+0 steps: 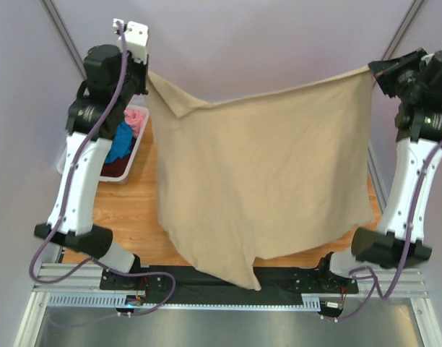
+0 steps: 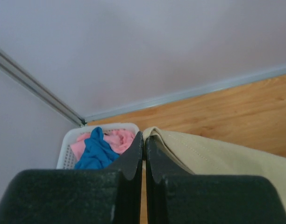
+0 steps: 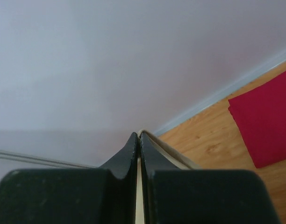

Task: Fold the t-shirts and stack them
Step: Flatten the tshirt out

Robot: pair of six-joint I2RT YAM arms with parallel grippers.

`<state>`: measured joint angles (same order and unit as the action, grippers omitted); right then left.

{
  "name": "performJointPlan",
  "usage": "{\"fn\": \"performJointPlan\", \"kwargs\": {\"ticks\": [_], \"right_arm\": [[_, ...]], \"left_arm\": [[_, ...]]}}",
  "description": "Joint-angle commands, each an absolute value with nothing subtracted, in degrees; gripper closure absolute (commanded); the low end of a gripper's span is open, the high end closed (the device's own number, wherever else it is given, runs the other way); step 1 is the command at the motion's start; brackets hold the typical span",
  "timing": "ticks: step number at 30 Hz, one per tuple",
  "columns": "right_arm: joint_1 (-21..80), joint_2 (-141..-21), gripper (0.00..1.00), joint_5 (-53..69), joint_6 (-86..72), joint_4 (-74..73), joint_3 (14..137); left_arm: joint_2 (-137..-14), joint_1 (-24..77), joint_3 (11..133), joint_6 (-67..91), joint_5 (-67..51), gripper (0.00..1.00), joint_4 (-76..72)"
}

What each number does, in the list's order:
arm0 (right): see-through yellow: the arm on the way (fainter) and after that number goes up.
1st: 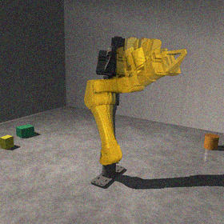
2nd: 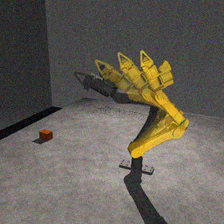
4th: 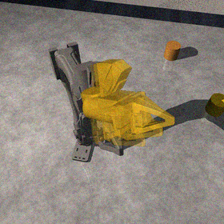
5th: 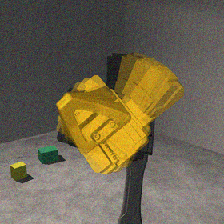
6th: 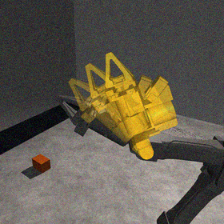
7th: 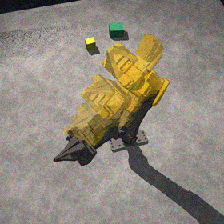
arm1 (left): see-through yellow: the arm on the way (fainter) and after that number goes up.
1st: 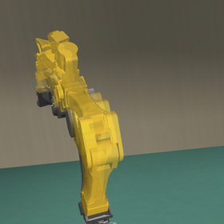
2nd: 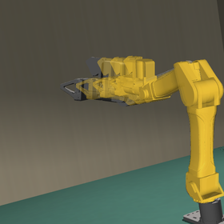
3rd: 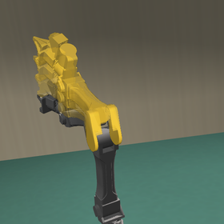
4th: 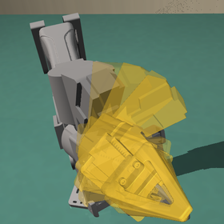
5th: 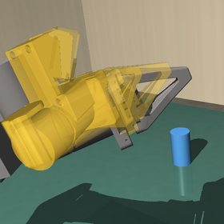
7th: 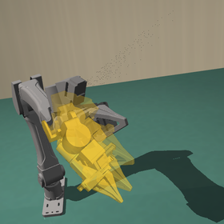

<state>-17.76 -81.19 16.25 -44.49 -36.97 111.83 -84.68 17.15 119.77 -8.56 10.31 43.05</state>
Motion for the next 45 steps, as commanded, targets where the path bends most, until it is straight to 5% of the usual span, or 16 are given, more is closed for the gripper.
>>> {"fn": "performJointPlan", "kwargs": {"ticks": [1, 7, 13, 29, 36, 45], "right_arm": [[-17.8, -90.8, 1.00, 18.6, -49.7, -31.0, 126.4], [-19.2, -105.6, 1.00, 23.7, -57.2, -29.2, 149.4], [-22.8, -94.9, 1.00, 29.5, -65.0, -17.9, 134.7], [-23.1, -57.6, 1.00, 26.7, -37.5, -36.4, 67.6], [-22.8, -56.5, 1.00, 25.5, -33.6, -40.7, 54.0], [-22.7, -55.3, 1.00, 22.1, -32.5, -47.8, 54.2]], "left_arm": [[-89.1, 14.8, 127.8, -11.2, 12.3, 1.00, 32.4], [-94.0, 12.1, 139.0, -12.6, 12.3, 1.00, 24.3], [-84.7, 12.0, 131.8, -15.1, 8.6, 1.00, 19.3], [-44.6, 12.0, 58.7, -4.5, -6.2, 1.00, 22.6], [-46.9, 12.1, 50.7, 1.0, -5.8, 1.00, 36.9], [-57.6, 12.1, 55.7, 7.3, -0.1, 1.00, 49.6]]}}
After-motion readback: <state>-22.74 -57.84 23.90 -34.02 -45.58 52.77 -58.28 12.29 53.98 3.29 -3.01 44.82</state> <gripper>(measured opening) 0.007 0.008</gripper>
